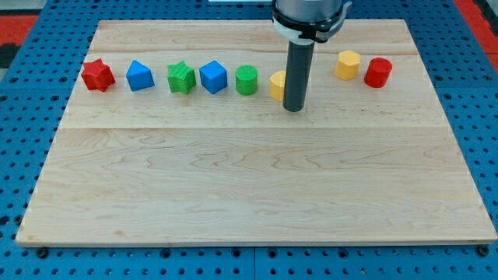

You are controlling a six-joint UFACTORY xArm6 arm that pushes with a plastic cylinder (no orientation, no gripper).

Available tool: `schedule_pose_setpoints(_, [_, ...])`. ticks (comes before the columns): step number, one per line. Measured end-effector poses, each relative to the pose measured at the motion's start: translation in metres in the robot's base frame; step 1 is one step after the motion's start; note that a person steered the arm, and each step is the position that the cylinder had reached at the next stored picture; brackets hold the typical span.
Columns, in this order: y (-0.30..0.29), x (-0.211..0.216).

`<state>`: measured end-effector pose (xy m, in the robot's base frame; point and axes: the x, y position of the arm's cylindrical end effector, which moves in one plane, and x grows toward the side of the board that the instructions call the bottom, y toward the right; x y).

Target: Move the yellow hexagon slightly down

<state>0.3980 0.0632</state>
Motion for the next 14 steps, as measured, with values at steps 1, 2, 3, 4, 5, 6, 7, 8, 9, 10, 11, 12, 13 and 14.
schedule_pose_setpoints(1, [0.0,-0.015])
schedule_pose_setpoints(2, [0.0,-0.022])
schedule_pose_setpoints(3, [0.022,0.0])
schedule_pose_setpoints(4, [0.074,0.02])
schedule_pose_setpoints(5, [0.112,0.027])
schedule_pose_setpoints(6, [0.119,0.027])
schedule_pose_setpoints(7, [0.119,0.017])
schedule_pose_setpoints(8, [0.117,-0.022])
schedule_pose_setpoints(9, [0.111,-0.055])
schedule_pose_setpoints(10, [0.071,-0.06])
schedule_pose_setpoints(11, [0.043,-0.075])
schedule_pose_setpoints(12, [0.039,-0.118])
schedule_pose_setpoints(13, [0.095,-0.135])
schedule_pose_setpoints(14, [0.141,-0.109])
